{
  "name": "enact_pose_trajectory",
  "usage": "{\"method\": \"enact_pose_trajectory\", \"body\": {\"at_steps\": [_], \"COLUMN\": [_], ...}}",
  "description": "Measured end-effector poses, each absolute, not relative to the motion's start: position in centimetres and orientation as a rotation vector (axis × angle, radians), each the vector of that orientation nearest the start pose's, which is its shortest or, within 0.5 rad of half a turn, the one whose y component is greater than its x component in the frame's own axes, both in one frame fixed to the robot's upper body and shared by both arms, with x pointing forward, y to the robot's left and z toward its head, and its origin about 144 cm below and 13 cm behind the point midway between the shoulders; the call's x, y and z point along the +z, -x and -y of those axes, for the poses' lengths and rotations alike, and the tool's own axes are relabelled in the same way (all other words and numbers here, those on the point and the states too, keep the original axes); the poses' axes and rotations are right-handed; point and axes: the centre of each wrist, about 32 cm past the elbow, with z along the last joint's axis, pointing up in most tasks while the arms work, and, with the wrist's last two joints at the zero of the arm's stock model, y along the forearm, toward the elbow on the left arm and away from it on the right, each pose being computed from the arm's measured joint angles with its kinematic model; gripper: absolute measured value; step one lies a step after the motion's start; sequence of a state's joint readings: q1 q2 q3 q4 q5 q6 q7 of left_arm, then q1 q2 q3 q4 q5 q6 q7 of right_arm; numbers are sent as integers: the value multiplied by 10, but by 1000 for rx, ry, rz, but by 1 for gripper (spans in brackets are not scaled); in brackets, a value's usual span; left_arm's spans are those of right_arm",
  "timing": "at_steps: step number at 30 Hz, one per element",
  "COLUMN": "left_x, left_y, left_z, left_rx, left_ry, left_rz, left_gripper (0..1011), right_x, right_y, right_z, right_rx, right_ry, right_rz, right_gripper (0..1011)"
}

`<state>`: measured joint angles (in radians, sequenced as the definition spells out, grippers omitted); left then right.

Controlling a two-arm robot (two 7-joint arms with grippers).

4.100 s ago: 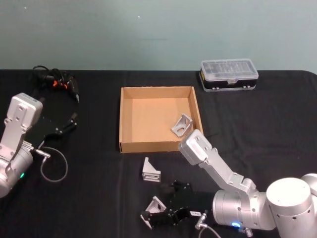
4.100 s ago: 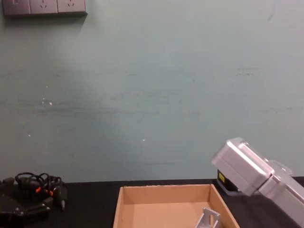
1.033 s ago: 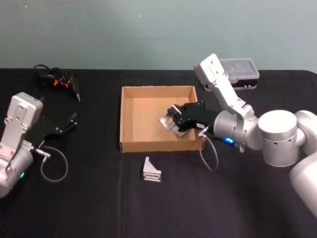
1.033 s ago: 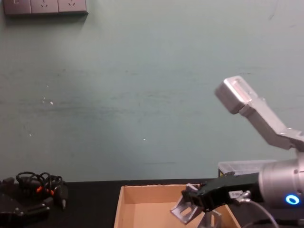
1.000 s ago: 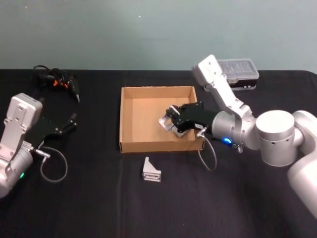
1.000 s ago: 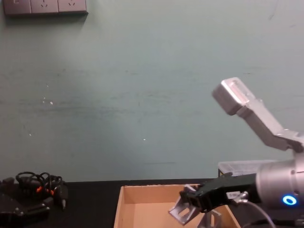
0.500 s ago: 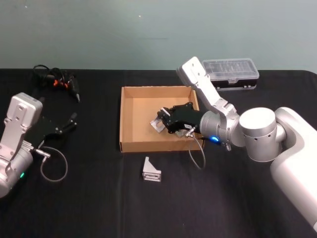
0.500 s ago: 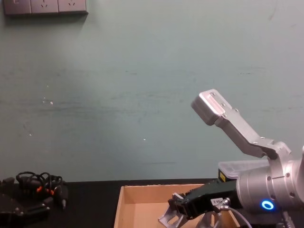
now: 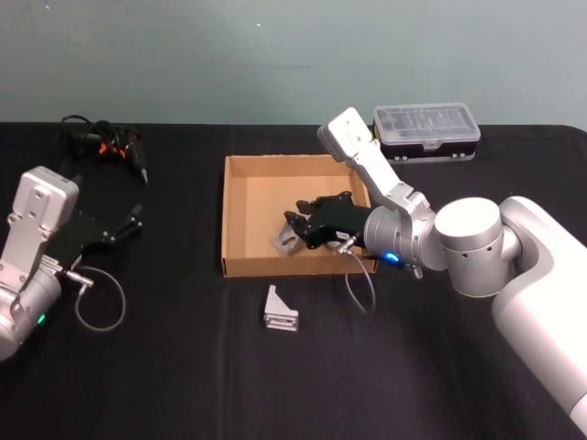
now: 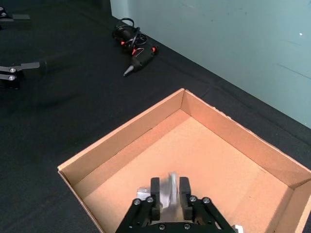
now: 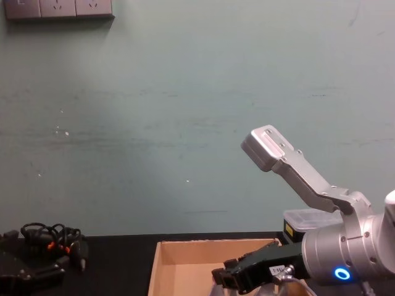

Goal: Use one hand to pick up the angle iron from the table and place it into the box.

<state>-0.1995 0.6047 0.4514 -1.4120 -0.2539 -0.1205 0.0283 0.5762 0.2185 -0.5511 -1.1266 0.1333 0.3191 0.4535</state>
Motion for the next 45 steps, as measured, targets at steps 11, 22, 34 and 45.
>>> {"method": "enact_pose_trajectory", "body": {"at_steps": [11, 22, 34, 45], "left_x": [1140, 1140, 1140, 1140], "left_y": [-489, -489, -489, -489], "left_z": [-310, -310, -310, -310], "left_rx": [1248, 1248, 1248, 1248], "left_ry": [-304, -304, -304, -304], "left_rz": [285, 285, 285, 285], "left_gripper": [1011, 1011, 1011, 1011], "right_x": [1197, 1217, 1223, 1213], "right_y": [-582, -546, -499, -488], "right_z": [178, 200, 229, 233], "right_rx": [-786, -739, -605, -443], "right_ry": [440, 380, 417, 507], "right_rz": [-11, 37, 45, 33], "right_gripper": [570, 893, 1004, 1004]}}
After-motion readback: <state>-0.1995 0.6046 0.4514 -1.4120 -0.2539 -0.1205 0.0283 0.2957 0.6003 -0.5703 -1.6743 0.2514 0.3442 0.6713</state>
